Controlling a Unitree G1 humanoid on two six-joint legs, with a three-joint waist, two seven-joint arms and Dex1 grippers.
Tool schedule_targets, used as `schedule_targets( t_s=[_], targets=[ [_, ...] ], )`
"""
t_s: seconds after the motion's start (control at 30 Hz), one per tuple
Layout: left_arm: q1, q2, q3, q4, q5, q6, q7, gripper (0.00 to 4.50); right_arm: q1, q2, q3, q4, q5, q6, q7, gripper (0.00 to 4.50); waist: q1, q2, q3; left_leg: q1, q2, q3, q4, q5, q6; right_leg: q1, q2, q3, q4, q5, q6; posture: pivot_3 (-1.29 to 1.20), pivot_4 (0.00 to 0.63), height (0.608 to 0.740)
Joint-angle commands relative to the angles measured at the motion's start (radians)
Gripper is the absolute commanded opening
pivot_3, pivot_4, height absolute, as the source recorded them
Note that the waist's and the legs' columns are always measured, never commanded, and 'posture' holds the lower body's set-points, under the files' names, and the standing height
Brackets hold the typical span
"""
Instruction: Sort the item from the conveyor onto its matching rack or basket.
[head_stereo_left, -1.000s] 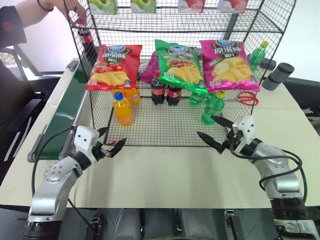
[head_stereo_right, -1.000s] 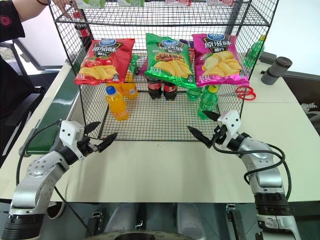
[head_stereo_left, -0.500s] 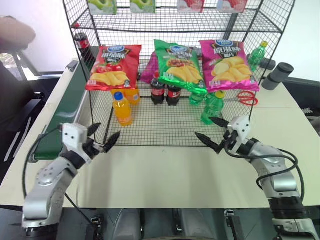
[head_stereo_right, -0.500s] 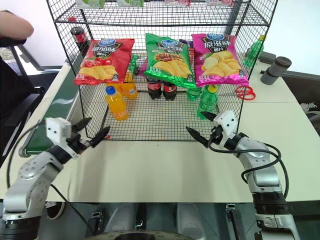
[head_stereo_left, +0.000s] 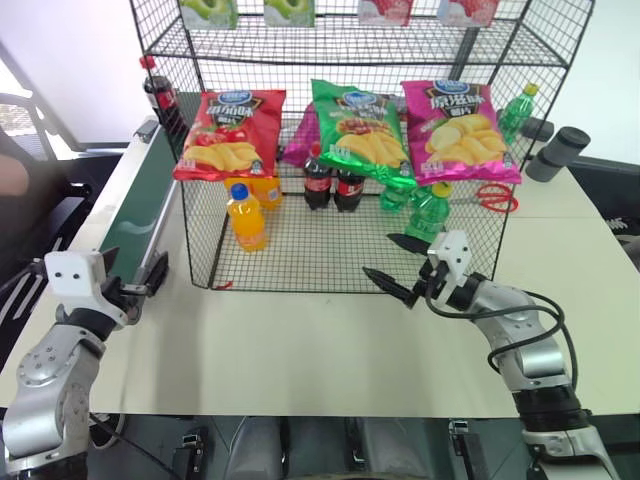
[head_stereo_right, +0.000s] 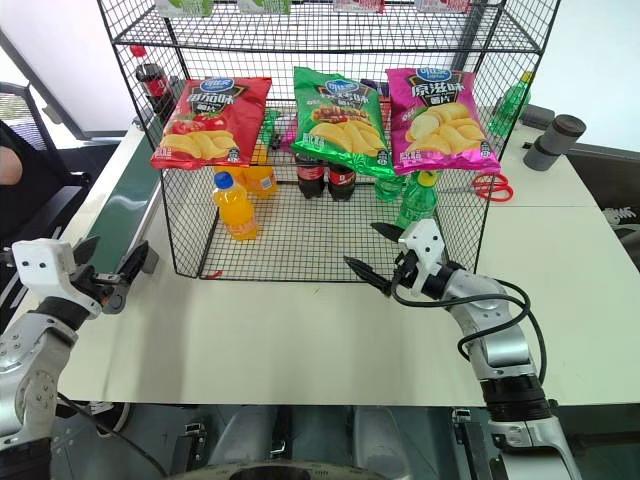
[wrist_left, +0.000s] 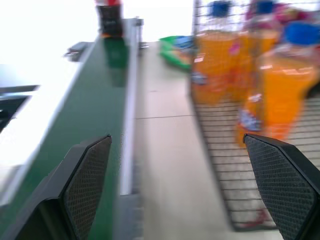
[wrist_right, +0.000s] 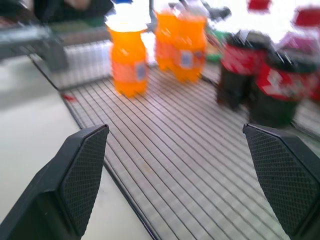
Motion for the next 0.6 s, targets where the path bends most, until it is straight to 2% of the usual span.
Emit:
schedule_targets(
  t_s=[0.03, 0.3, 0.6],
  targets=[
    [-0.028, 0.004, 0.007, 0.021, 0.036, -0.042, 0.024, 4.5, -0.013, 0.012, 0.011, -0.056, 0.003, 0.003, -0.009, 4.47, 0.0, 0.0, 0.0, 0.0, 0.0, 0.0, 0.0, 0.0, 0.0, 0.0, 0.0, 0.0, 0.0, 0.0, 0.0, 0.0, 0.15, 0.734],
    [-0.067, -0.006, -0.016, 0.064, 0.052, -0.058, 0.03, 4.5, -0.009, 0.024, 0.031, -0.087, -0.053, 0.011, -0.092, 4.47, -0.001, 0.0, 0.0, 0.0, 0.0, 0.0, 0.0, 0.0, 0.0, 0.0, -0.001, 0.0, 0.0, 0.0, 0.0, 0.0, 0.15, 0.734],
    [-0.088, -0.01, -0.023, 0.09, 0.056, -0.069, 0.025, 4.5, -0.037, 0.021, 0.018, -0.092, 0.005, 0.085, -0.069, 4.47, -0.001, 0.0, 0.0, 0.0, 0.0, 0.0, 0.0, 0.0, 0.0, 0.0, -0.002, 0.0, 0.0, 0.0, 0.0, 0.0, 0.15, 0.734]
  ],
)
